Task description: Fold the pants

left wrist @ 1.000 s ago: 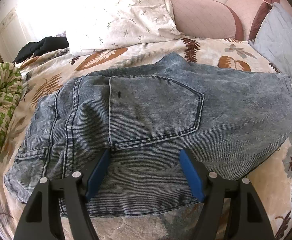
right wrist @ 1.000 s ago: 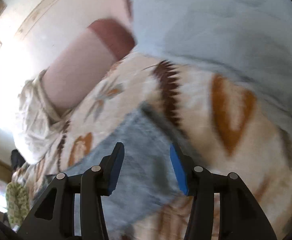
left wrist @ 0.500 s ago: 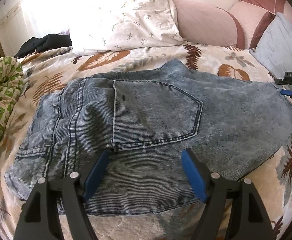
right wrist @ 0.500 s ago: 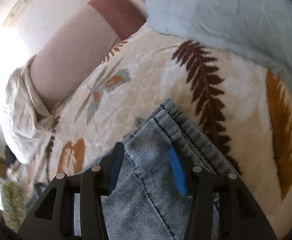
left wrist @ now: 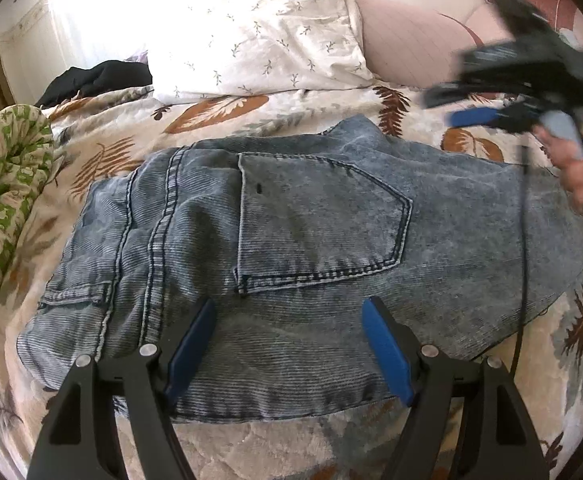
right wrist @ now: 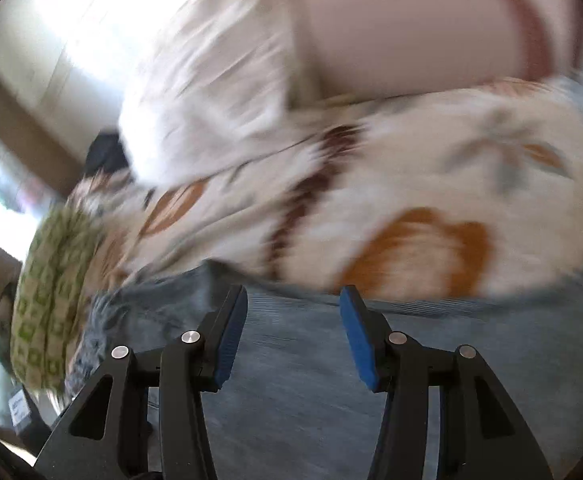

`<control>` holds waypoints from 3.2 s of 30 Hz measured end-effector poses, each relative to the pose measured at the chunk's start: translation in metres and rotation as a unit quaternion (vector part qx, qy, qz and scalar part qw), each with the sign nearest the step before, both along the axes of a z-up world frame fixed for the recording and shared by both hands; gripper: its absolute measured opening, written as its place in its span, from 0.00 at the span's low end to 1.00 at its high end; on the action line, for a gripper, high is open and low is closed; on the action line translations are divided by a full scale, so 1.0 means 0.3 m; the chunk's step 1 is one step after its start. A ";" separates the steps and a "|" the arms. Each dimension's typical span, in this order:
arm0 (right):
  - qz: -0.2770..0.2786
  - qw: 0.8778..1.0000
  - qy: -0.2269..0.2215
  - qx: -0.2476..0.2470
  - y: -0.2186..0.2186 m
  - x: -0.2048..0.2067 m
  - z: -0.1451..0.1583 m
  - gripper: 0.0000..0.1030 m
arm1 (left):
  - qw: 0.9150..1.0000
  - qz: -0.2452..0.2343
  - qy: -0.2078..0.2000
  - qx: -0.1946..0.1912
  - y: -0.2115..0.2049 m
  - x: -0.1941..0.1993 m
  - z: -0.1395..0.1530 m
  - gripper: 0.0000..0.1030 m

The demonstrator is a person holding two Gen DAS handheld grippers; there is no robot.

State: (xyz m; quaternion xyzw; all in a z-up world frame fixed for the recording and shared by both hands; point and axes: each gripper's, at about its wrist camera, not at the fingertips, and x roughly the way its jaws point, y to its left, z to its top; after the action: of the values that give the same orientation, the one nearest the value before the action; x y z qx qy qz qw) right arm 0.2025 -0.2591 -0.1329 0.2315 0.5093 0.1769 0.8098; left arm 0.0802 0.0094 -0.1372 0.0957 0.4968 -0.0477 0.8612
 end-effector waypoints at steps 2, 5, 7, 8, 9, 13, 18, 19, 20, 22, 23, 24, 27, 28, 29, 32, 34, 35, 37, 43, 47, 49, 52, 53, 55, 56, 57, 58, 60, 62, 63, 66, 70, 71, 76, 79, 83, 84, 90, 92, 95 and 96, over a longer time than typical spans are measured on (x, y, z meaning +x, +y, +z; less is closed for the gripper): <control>0.037 0.999 0.012 -0.007 0.134 0.055 -0.013 0.46 | 1.000 0.003 0.001 -0.006 0.009 0.001 0.005 0.74; 0.061 0.998 0.017 -0.022 0.261 0.112 -0.022 0.46 | 1.000 0.016 -0.001 -0.014 0.030 0.007 0.013 0.65; 0.069 0.997 0.019 -0.033 0.314 0.140 -0.022 0.45 | 1.000 0.025 -0.001 -0.014 0.044 0.011 0.014 0.60; 0.074 0.996 0.020 -0.043 0.334 0.153 -0.027 0.42 | 1.000 0.024 0.001 -0.013 0.045 0.012 0.011 0.60; 0.078 0.995 0.023 -0.050 0.351 0.164 -0.034 0.35 | 1.000 0.022 0.003 -0.010 0.042 0.011 0.006 0.60; 0.096 0.988 0.052 -0.109 0.416 0.200 -0.099 0.10 | 1.000 0.016 0.004 -0.002 0.037 0.011 0.003 0.59; 0.070 0.991 0.039 -0.111 0.419 0.215 -0.108 0.07 | 1.000 0.019 -0.006 0.004 0.039 0.004 0.013 0.58; 0.064 0.991 0.034 -0.111 0.420 0.221 -0.106 0.07 | 1.000 0.017 -0.005 0.007 0.037 0.002 0.009 0.58; 0.059 0.992 0.028 -0.112 0.420 0.222 -0.104 0.07 | 1.000 0.016 -0.003 0.011 0.035 0.001 0.003 0.58; 0.055 0.992 0.031 -0.113 0.427 0.226 -0.128 0.07 | 1.000 0.008 -0.002 0.028 0.023 0.000 -0.010 0.58; 0.055 0.992 0.033 -0.110 0.430 0.226 -0.141 0.07 | 0.999 0.005 -0.005 0.033 0.019 -0.003 -0.012 0.58; 0.054 0.993 0.027 -0.105 0.425 0.222 -0.142 0.08 | 0.999 0.004 -0.005 0.033 0.019 -0.004 -0.011 0.58; 0.051 0.995 0.035 -0.075 0.398 0.212 -0.122 0.22 | 1.000 0.007 -0.005 0.026 0.027 -0.001 -0.008 0.58; 0.046 0.996 0.033 -0.064 0.373 0.199 -0.106 0.26 | 1.000 0.007 -0.006 0.023 0.031 0.000 -0.006 0.59; 0.043 0.997 0.027 -0.056 0.354 0.185 -0.089 0.27 | 1.000 0.007 -0.007 0.022 0.032 -0.001 -0.005 0.59; 0.031 0.999 -0.004 -0.040 0.263 0.115 -0.021 0.27 | 1.000 0.009 -0.016 0.024 0.031 -0.002 0.000 0.61; 0.012 0.999 -0.018 -0.031 0.166 0.047 0.021 0.27 | 0.999 0.011 -0.026 0.025 0.031 -0.004 0.008 0.63; 0.003 0.999 -0.023 -0.027 0.116 0.010 0.037 0.30 | 0.999 0.013 -0.033 0.026 0.032 -0.006 0.014 0.65; -0.022 0.999 -0.030 -0.020 0.006 -0.066 0.060 0.35 | 0.998 0.011 -0.054 0.028 0.029 -0.013 0.027 0.70; -0.141 0.989 -0.037 0.021 -0.367 -0.338 0.079 0.45 | 0.992 -0.020 -0.113 0.042 -0.017 -0.045 0.045 0.83; -0.240 0.968 -0.027 0.073 -0.613 -0.556 0.033 0.53 | 0.990 -0.046 -0.118 0.055 -0.074 -0.088 0.026 0.86; -0.294 0.950 -0.010 0.106 -0.726 -0.650 -0.010 0.53 | 0.991 -0.058 -0.113 0.051 -0.122 -0.108 0.028 0.88; -0.342 0.927 0.017 0.154 -0.836 -0.711 -0.074 0.53 | 0.989 -0.080 -0.113 0.054 -0.217 -0.136 0.043 0.89; -0.351 0.921 0.026 0.167 -0.862 -0.722 -0.095 0.53 | 0.989 -0.087 -0.111 0.053 -0.249 -0.139 0.050 0.89; -0.366 0.908 0.046 0.201 -0.896 -0.741 -0.141 0.53 | 0.989 -0.105 -0.099 0.041 -0.313 -0.125 0.068 0.89; -0.368 0.902 0.055 0.219 -0.909 -0.747 -0.160 0.53 | 0.989 -0.112 -0.093 0.036 -0.344 -0.113 0.076 0.89; -0.371 0.898 0.062 0.230 -0.916 -0.752 -0.171 0.53 | 0.988 -0.117 -0.089 0.035 -0.372 -0.097 0.085 0.89; -0.375 0.893 0.069 0.238 -0.919 -0.756 -0.185 0.53 | 0.988 -0.126 -0.087 0.037 -0.407 -0.077 0.095 0.89; -0.375 0.890 0.077 0.249 -0.922 -0.761 -0.201 0.53 | 0.985 -0.145 -0.083 0.042 -0.469 -0.034 0.110 0.89; -0.373 0.884 0.090 0.265 -0.917 -0.758 -0.222 0.53 | 0.982 -0.164 -0.075 0.048 -0.538 0.003 0.111 0.89; -0.373 0.883 0.095 0.270 -0.911 -0.752 -0.230 0.53 | 0.981 -0.175 -0.068 0.050 -0.576 0.025 0.111 0.89; -0.372 0.877 0.120 0.281 -0.900 -0.749 -0.259 0.53 | 0.978 -0.198 -0.051 0.050 -0.672 0.064 0.109 0.89; -0.378 0.872 0.154 0.270 -0.888 -0.739 -0.296 0.53 | 0.974 -0.219 -0.031 0.049 -0.788 0.117 0.104 0.89; -0.381 0.868 0.156 0.276 -0.892 -0.746 -0.312 0.52 | 0.972 -0.228 -0.025 0.046 -0.819 0.131 0.099 0.89; -0.399 0.850 0.153 0.309 -0.915 -0.752 -0.348 0.51 | 0.962 -0.272 0.014 0.031 -0.970 0.192 0.050 0.89; -0.407 0.844 0.148 0.318 -0.918 -0.753 -0.357 0.51 | 0.951 -0.305 0.032 0.027 -1.063 0.228 0.019 0.89; -0.409 0.841 0.145 0.322 -0.919 -0.762 -0.356 0.52 | 0.938 -0.343 0.046 0.021 -1.172 0.285 -0.012 0.89; -0.408 0.841 0.146 0.325 -0.921 -0.766 -0.358 0.50 | 0.933 -0.355 0.052 0.020 -1.199 0.298 -0.022 0.89; -0.411 0.838 0.162 0.322 -0.931 -0.777 -0.380 0.31 | 0.913 -0.397 0.093 0.007 -1.317 0.373 -0.092 0.76; -0.409 0.839 0.161 0.319 -0.931 -0.779 -0.379 0.31 | 0.909 -0.401 0.114 -0.011 -1.340 0.406 -0.121 0.73; -0.408 0.841 0.161 0.316 -0.928 -0.776 -0.373 0.31 | 0.899 -0.415 0.135 -0.023 -1.374 0.434 -0.164 0.73; -0.409 0.841 0.161 0.316 -0.928 -0.778 -0.374 0.31 | 0.895 -0.421 0.143 -0.029 -1.383 0.439 -0.175 0.72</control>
State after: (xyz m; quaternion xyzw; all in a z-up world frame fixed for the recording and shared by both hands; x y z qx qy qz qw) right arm -0.0310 -0.5374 -0.2452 0.6872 0.4083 -0.0584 0.5981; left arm 0.2118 -0.4055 -0.1898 0.2628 0.5258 -0.4337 0.6828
